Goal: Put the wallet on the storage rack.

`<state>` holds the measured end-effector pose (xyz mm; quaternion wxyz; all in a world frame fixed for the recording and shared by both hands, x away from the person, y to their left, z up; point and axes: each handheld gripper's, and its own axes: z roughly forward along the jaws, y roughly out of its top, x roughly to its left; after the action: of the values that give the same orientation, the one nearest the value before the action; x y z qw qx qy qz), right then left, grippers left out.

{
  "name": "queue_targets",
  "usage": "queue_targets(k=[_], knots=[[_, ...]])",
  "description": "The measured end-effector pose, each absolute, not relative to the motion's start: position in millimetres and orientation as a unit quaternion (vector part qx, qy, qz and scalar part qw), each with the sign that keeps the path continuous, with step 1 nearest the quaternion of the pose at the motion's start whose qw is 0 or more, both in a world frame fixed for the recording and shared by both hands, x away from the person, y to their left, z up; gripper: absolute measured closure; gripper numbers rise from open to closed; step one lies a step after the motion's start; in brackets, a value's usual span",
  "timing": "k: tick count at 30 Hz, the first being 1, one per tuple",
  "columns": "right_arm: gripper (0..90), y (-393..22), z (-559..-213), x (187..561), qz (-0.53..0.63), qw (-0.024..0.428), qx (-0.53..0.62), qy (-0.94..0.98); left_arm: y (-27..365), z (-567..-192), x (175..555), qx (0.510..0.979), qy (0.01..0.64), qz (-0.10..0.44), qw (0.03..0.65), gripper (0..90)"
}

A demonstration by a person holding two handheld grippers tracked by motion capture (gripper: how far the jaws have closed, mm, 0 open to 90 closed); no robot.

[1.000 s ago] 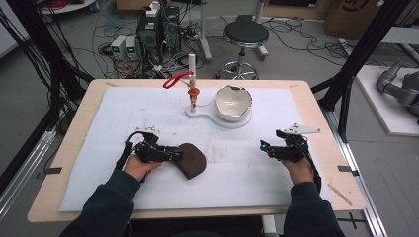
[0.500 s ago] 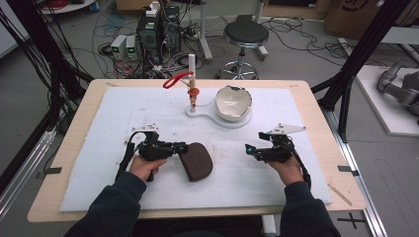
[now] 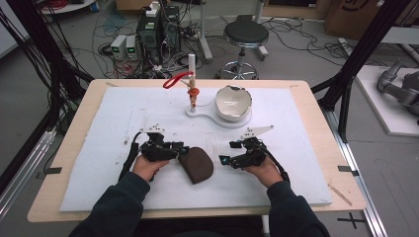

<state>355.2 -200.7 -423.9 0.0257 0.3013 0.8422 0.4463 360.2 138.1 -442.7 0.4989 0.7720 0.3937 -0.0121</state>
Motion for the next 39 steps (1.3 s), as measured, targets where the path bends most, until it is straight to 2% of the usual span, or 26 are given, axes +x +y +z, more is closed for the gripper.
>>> queue_targets(k=[2,4,7,8,11,15,20,25,30,31,33,36,38,39], knots=[[20.2,-199,-425,355,0.444,0.023,0.301,0.843,137,-443,358,0.783,0.391,-0.014,0.483,48.1],[20.3,-196,-425,355,0.441,0.020,0.297,0.846,138,-441,355,0.791,0.379,-0.022,0.480,48.8],[20.3,-190,-427,355,0.441,0.016,0.289,0.849,139,-446,354,0.789,0.368,-0.059,0.489,58.7],[20.4,-189,-427,355,0.440,0.011,0.290,0.850,138,-446,353,0.789,0.363,-0.063,0.491,65.8],[20.4,-183,-428,354,0.434,0.013,0.283,0.855,138,-446,353,0.789,0.365,-0.068,0.490,74.8],[20.5,-185,-428,356,0.439,0.013,0.288,0.851,141,-444,352,0.761,0.367,-0.085,0.528,79.2],[20.4,-184,-429,356,0.449,-0.005,0.287,0.846,141,-441,351,0.752,0.352,-0.088,0.551,81.6],[20.4,-168,-434,357,0.450,-0.051,0.269,0.850,139,-436,347,0.750,0.322,-0.079,0.572,82.1],[20.9,-152,-447,364,0.449,-0.130,0.263,0.844,139,-434,346,0.746,0.312,-0.076,0.583,82.6],[24.5,-151,-449,366,0.445,-0.145,0.261,0.844,140,-434,346,0.746,0.311,-0.075,0.584,83.2],[38.4,-150,-449,368,0.452,-0.175,0.246,0.840,141,-434,347,0.744,0.315,-0.071,0.586,83.2],[55.1,-153,-445,369,0.455,-0.185,0.255,0.833,143,-432,346,0.741,0.309,-0.060,0.593,84.9],[61.3,-160,-442,371,0.469,-0.201,0.266,0.818,144,-430,345,0.737,0.311,-0.043,0.599,81.4],[62.8,-162,-441,372,0.472,-0.199,0.266,0.817,146,-429,346,0.732,0.314,-0.025,0.604,75.5]])
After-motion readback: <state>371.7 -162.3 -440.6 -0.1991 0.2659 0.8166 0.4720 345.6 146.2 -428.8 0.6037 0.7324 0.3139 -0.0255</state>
